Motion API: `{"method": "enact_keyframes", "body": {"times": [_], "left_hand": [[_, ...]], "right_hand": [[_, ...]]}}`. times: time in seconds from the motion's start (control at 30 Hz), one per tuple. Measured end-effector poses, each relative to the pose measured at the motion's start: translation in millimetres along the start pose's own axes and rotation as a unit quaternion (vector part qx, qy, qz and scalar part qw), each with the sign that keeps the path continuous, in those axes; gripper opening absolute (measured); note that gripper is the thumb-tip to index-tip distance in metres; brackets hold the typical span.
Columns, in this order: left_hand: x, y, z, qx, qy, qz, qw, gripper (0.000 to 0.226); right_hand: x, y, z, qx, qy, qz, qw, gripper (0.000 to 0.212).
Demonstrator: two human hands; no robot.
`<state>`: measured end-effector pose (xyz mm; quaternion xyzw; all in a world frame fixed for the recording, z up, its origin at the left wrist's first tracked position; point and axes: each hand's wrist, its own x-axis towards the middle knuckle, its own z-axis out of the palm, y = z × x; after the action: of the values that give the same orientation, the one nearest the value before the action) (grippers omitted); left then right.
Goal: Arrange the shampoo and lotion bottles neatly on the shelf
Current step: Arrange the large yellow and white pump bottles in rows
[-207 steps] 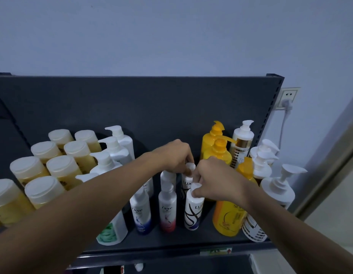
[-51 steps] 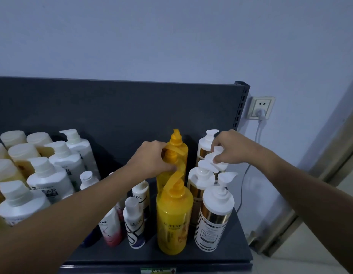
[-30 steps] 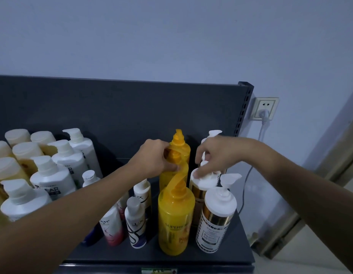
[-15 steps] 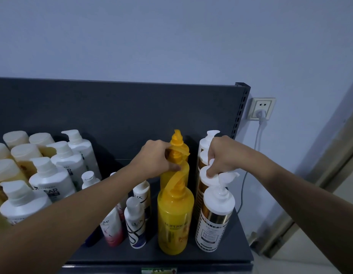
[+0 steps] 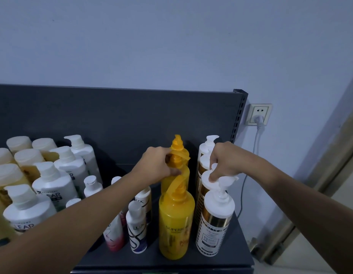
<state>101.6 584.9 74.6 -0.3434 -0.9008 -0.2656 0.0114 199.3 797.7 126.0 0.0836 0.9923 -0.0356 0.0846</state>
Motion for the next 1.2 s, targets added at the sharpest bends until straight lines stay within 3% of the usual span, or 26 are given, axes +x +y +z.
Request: {"method": "enact_keyframes", "body": {"times": [0.1, 0.23, 0.3, 0.37, 0.5, 0.57, 0.63, 0.7, 0.83, 1.07, 1.2], "left_hand": [[-1.9, -0.6, 0.8, -0.004, 0.004, 0.005, 1.0, 0.033], [-2.6, -6.1, -5.5, 0.013, -0.032, 0.02, 0.999, 0.028], [-0.7, -14.0, -15.2, 0.038, -0.056, 0.034, 0.997, 0.026], [4.9, -21.8, -28.3, 0.042, -0.047, 0.032, 0.997, 0.038], [27.3, -26.8, -44.3, -0.032, 0.018, -0.017, 0.999, 0.03], [39.9, -25.7, -40.5, -0.067, 0.013, -0.028, 0.997, 0.043], [50.7, -23.2, -32.7, -0.073, -0.008, -0.023, 0.997, 0.054], [60.4, -22.6, -22.5, -0.062, -0.03, -0.01, 0.998, 0.058], [74.6, -29.1, -7.1, -0.047, -0.05, 0.017, 0.998, 0.052], [82.5, -36.1, 1.6, -0.033, -0.029, 0.037, 0.998, 0.04], [83.0, -38.3, 3.3, -0.025, -0.022, 0.033, 0.999, 0.035]], "right_hand": [[-0.9, 0.6, 0.4, 0.002, -0.004, 0.002, 1.0, 0.038], [-3.6, -1.3, -9.8, 0.008, -0.018, -0.002, 1.0, 0.051], [-4.1, 2.7, -20.1, 0.052, -0.007, 0.003, 0.999, 0.04], [0.4, 7.7, -31.1, 0.089, 0.042, 0.015, 0.995, 0.033], [30.6, 20.6, -43.5, 0.096, 0.174, 0.048, 0.979, 0.024], [50.0, 26.7, -44.3, 0.084, 0.197, 0.058, 0.975, 0.019], [66.1, 31.3, -41.8, 0.069, 0.158, 0.051, 0.984, 0.019], [79.0, 34.0, -36.2, 0.06, 0.095, 0.034, 0.993, 0.038], [98.3, 40.3, -21.7, 0.073, 0.057, 0.015, 0.996, 0.05], [114.2, 44.1, -11.3, 0.098, 0.121, 0.0, 0.988, 0.023], [115.7, 44.7, -8.5, 0.119, 0.137, -0.001, 0.983, 0.017]]}}
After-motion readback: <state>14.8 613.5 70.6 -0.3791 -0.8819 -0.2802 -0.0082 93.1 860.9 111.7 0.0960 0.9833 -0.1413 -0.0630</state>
